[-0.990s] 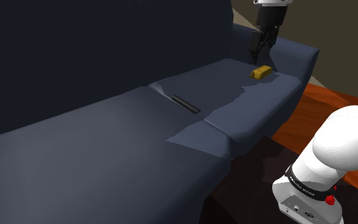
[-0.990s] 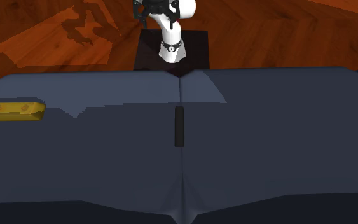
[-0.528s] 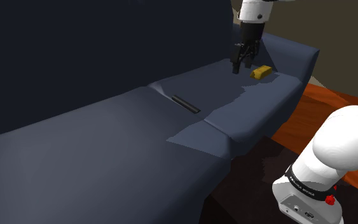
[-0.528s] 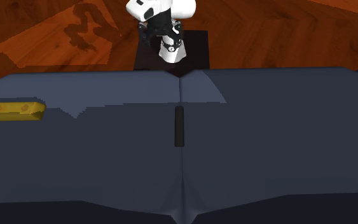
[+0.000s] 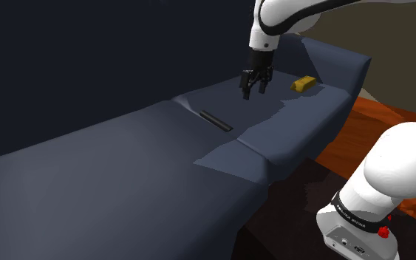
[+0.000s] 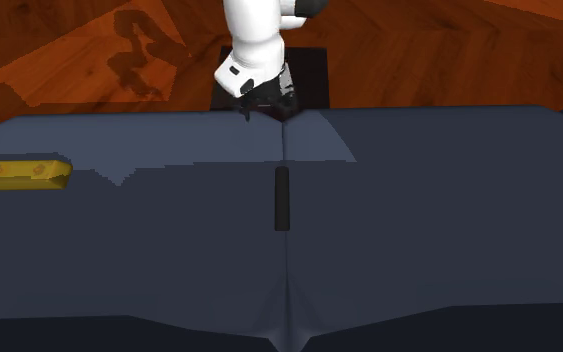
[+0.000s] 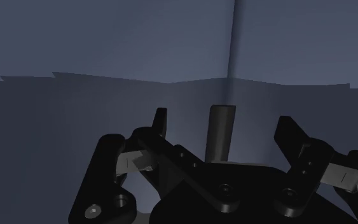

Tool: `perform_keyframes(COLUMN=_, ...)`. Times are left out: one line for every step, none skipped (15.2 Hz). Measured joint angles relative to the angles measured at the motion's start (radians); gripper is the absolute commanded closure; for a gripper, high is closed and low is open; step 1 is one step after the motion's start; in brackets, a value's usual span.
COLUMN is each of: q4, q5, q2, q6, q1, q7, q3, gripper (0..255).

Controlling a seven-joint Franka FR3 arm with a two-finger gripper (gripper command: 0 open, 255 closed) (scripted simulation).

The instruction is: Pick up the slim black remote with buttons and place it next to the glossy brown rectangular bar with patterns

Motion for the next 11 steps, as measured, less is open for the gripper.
perform_keyframes(q4=-0.004, q5=0.004, q2=0.025, q6=0.030, q1=0.001, q7=0.005, q3=0.002, gripper=0)
perform_keyframes(q4=0.006, q5=0.010, q2=0.058, q6=0.056, q1=0.004, q7=0.014, q3=0.007, gripper=0)
perform_keyframes(q4=0.020, q5=0.013, q2=0.096, q6=0.081, q1=0.004, q7=0.015, q3=0.007, gripper=0)
perform_keyframes(q4=0.020, q5=0.016, q2=0.125, q6=0.111, q1=0.003, q7=0.016, q3=0.007, gripper=0)
perform_keyframes(q4=0.034, q5=0.019, q2=0.159, q6=0.133, q1=0.004, q7=0.020, q3=0.008, gripper=0)
perform_keyframes(q4=0.051, q5=0.024, q2=0.196, q6=0.156, q1=0.009, q7=0.032, q3=0.015, gripper=0)
perform_keyframes(q4=0.070, q5=0.027, q2=0.234, q6=0.177, q1=0.010, q7=0.037, q3=0.017, gripper=0)
perform_keyframes(q4=0.090, q5=0.030, q2=0.274, q6=0.198, q1=0.011, q7=0.041, q3=0.019, gripper=0)
perform_keyframes(q4=0.106, q5=0.034, q2=0.307, q6=0.217, q1=0.015, q7=0.050, q3=0.023, gripper=0)
perform_keyframes(q4=0.124, q5=0.036, q2=0.342, q6=0.236, q1=0.016, q7=0.053, q3=0.024, gripper=0)
perform_keyframes(q4=0.137, q5=0.039, q2=0.378, q6=0.260, q1=0.017, q7=0.057, q3=0.025, gripper=0)
